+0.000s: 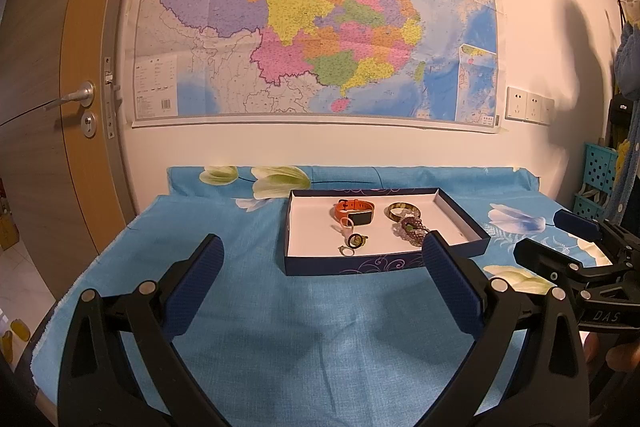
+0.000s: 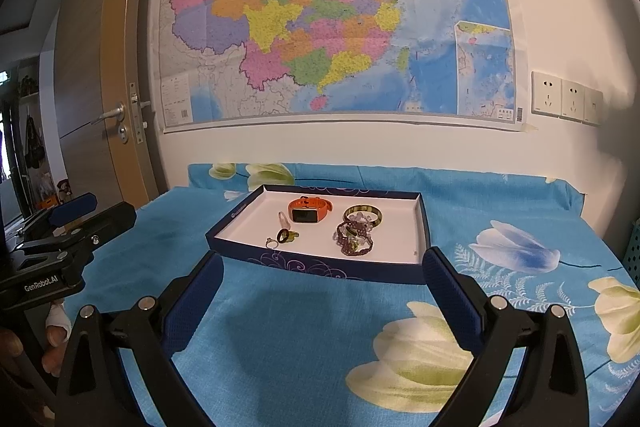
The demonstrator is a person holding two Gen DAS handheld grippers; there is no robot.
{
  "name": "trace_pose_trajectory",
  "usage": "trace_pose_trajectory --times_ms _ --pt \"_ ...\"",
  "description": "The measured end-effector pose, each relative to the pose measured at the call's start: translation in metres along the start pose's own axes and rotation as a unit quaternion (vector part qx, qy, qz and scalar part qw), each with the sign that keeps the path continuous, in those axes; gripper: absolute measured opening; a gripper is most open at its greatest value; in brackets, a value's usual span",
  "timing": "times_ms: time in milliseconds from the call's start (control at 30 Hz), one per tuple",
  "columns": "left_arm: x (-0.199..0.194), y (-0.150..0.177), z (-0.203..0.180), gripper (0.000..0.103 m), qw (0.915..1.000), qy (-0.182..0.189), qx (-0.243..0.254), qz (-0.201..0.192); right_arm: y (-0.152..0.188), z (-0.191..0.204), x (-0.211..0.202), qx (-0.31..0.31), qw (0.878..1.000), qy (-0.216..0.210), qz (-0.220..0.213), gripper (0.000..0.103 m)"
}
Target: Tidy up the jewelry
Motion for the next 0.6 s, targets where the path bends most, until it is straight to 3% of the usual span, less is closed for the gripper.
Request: trace_pose_trajectory --times_ms 600 --pt "0.0011 0.0008 0.0002 0.098 1.0 0.001 0.0 0.002 0.0012 -0.0009 0.0012 0.0 1.0 0.001 0.002 0.096"
Point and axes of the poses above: each gripper's, at about its wrist camera, not at the fingertips, and x roughly the way its jaws point, z to its left, y to its underside, the point moved 1 cm from there along x, roughly the way its jaws point, and after that the axes turned 8 degrees about -z, right-handed, at the moved point
